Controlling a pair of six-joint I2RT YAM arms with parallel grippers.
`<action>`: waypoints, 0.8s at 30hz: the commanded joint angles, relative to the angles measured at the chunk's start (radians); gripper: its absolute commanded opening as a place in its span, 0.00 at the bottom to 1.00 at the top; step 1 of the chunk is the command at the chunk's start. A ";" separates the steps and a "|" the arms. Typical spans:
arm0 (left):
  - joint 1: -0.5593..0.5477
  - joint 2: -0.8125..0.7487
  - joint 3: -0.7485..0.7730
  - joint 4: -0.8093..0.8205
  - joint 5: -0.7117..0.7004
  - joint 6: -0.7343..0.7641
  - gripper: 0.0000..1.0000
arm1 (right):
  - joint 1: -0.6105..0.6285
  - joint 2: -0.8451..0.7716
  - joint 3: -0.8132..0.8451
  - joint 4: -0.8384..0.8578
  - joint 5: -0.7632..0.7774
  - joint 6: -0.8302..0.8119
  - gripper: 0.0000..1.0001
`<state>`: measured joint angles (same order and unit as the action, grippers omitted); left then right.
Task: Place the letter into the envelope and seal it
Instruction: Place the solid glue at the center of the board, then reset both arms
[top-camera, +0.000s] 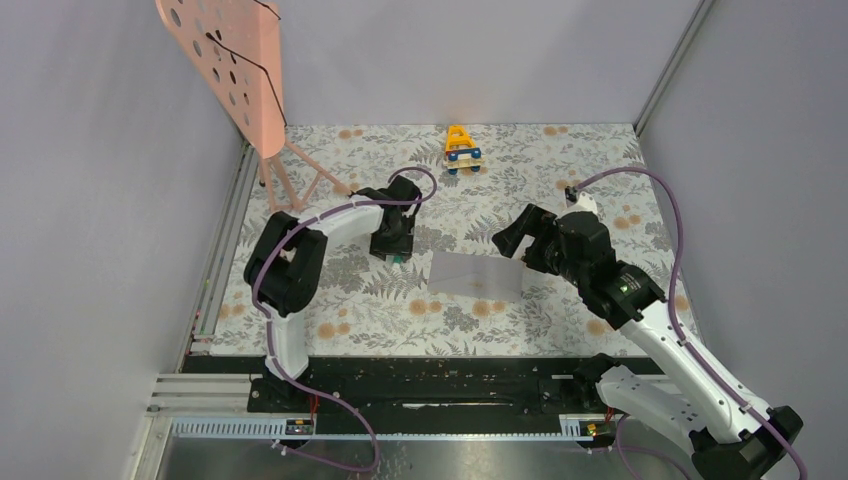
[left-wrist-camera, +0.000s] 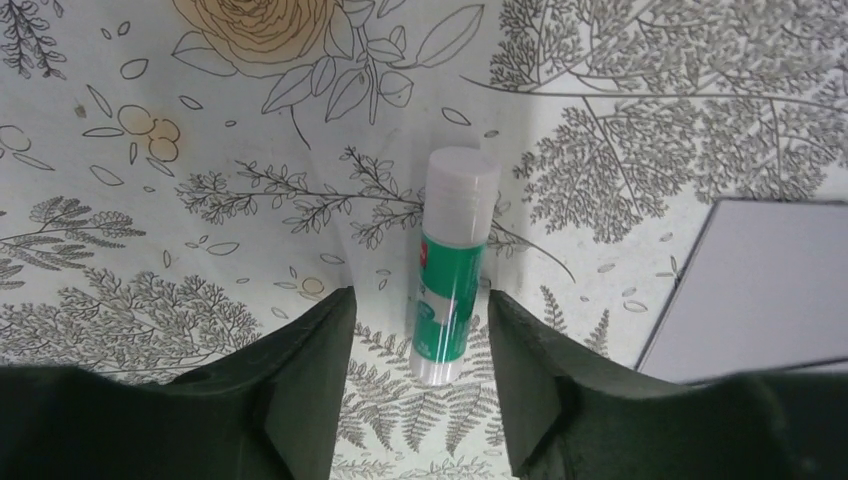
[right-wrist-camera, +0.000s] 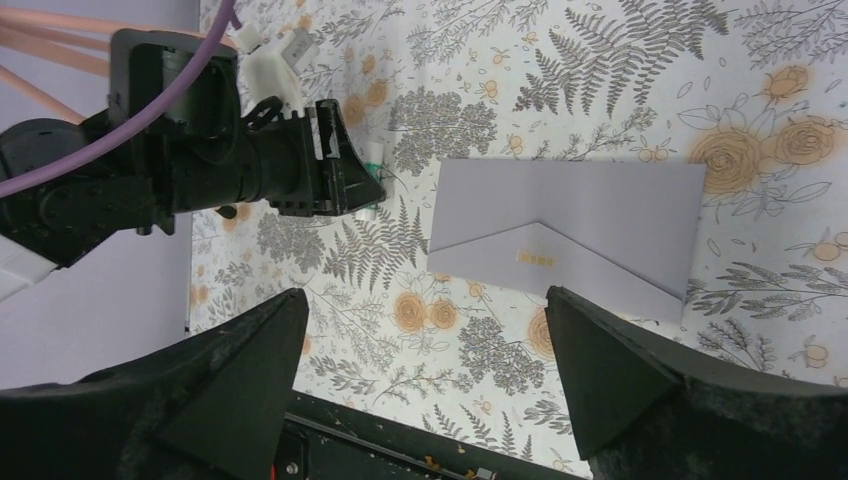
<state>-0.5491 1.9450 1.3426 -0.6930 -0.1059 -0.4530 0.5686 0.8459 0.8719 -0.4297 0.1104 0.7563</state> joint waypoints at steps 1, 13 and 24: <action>-0.005 -0.101 0.053 -0.022 0.033 -0.004 0.56 | -0.005 -0.016 0.035 -0.029 0.080 -0.008 0.99; -0.017 -0.362 0.226 -0.122 0.172 0.019 0.73 | -0.006 0.154 0.280 -0.337 0.346 -0.072 1.00; -0.008 -0.602 0.239 -0.101 0.087 0.033 0.75 | -0.006 0.257 0.389 -0.454 0.509 -0.181 0.99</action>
<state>-0.5636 1.4231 1.5841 -0.8196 0.0303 -0.4335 0.5663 1.0931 1.2064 -0.8284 0.5091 0.6266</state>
